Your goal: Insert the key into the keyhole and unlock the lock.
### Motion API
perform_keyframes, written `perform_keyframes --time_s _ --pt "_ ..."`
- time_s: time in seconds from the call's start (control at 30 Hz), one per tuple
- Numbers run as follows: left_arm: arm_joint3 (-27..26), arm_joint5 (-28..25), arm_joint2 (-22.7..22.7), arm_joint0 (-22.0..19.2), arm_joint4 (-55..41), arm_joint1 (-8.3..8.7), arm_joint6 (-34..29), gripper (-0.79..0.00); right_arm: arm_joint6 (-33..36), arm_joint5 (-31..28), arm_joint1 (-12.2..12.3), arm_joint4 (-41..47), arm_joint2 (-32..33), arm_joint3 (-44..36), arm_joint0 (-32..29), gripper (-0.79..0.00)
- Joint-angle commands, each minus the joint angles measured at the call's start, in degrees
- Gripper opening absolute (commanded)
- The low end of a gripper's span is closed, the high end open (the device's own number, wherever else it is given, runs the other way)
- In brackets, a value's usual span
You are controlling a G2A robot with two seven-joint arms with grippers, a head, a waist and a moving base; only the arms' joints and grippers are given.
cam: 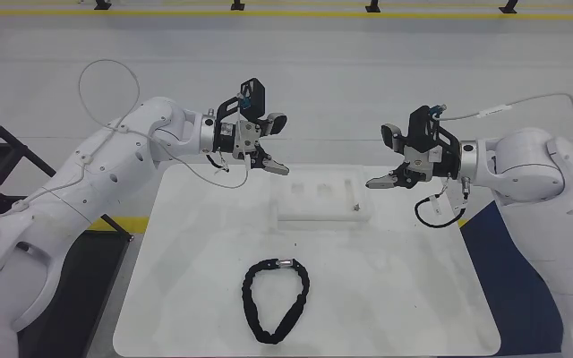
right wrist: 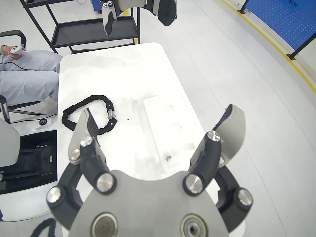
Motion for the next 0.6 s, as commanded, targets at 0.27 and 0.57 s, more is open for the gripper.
perform_keyframes --time_s 0.27,0.57 --pt "0.0 0.0 0.0 0.0 0.0 0.0 0.0 0.0 -4.2 3.8 -0.4 -3.0 -1.8 4.3 -2.6 0.0" --pt "0.0 0.0 0.0 0.0 0.0 0.0 0.0 0.0 -6.3 13.6 -2.9 -5.8 -9.3 11.2 -0.7 0.0"
